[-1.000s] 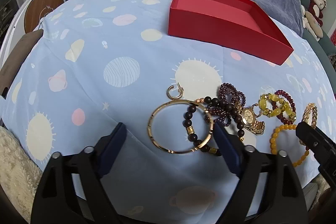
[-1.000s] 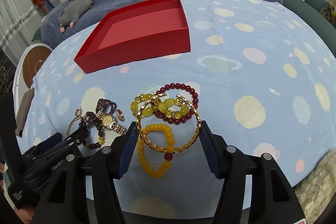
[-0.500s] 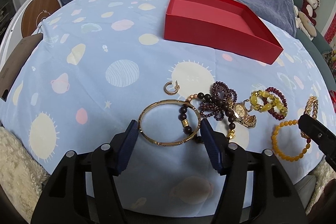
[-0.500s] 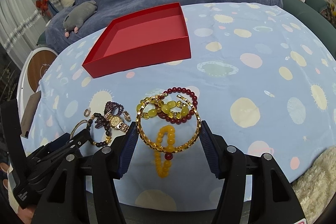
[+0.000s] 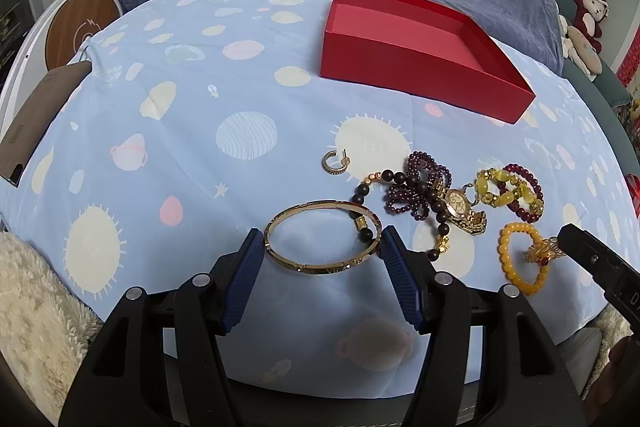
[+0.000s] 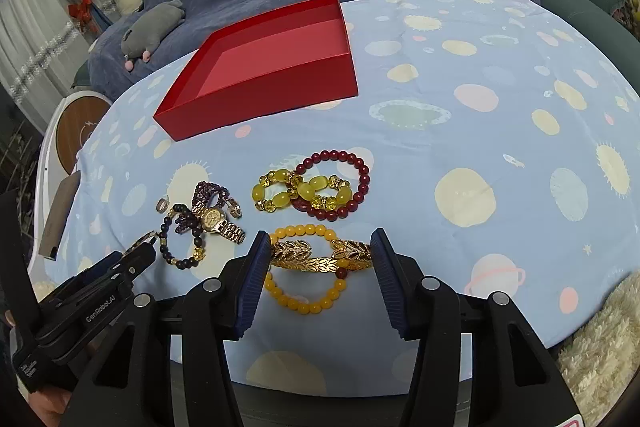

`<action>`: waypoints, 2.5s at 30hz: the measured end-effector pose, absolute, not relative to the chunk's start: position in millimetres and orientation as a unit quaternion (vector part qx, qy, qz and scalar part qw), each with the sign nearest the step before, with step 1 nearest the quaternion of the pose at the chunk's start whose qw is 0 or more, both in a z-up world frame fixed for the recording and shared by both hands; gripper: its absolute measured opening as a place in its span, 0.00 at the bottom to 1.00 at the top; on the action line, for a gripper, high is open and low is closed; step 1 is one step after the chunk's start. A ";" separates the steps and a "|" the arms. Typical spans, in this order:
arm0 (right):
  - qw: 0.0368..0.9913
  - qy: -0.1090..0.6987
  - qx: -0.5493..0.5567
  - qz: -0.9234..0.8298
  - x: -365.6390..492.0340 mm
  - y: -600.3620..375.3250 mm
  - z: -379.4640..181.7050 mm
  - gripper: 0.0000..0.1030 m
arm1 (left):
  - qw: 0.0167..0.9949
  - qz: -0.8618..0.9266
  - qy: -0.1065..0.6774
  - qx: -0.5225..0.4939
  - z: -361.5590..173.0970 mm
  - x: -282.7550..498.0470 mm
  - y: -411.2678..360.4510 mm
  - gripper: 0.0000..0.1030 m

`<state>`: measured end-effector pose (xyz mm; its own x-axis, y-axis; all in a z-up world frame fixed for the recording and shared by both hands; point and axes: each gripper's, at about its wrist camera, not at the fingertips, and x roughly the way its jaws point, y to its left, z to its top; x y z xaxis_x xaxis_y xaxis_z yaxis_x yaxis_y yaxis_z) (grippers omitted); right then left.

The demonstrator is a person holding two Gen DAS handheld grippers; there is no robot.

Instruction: Organize jewelry

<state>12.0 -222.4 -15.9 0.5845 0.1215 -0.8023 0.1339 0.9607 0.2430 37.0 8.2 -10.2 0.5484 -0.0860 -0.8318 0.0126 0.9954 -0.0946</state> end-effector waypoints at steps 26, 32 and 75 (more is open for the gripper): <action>0.846 0.513 0.148 -0.012 12.3 -219.8 -44.1 0.27 | 0.874 -0.031 0.483 -0.040 -16.6 34.9 5.7 0.56; 0.841 0.518 0.155 -0.004 11.9 -222.6 -45.4 0.07 | 0.874 -0.031 0.484 -0.041 -17.0 35.6 5.6 0.56; 0.857 0.478 0.195 0.007 129.4 -232.5 -15.0 0.07 | 0.878 -0.041 0.472 -0.065 3.7 59.9 15.4 0.56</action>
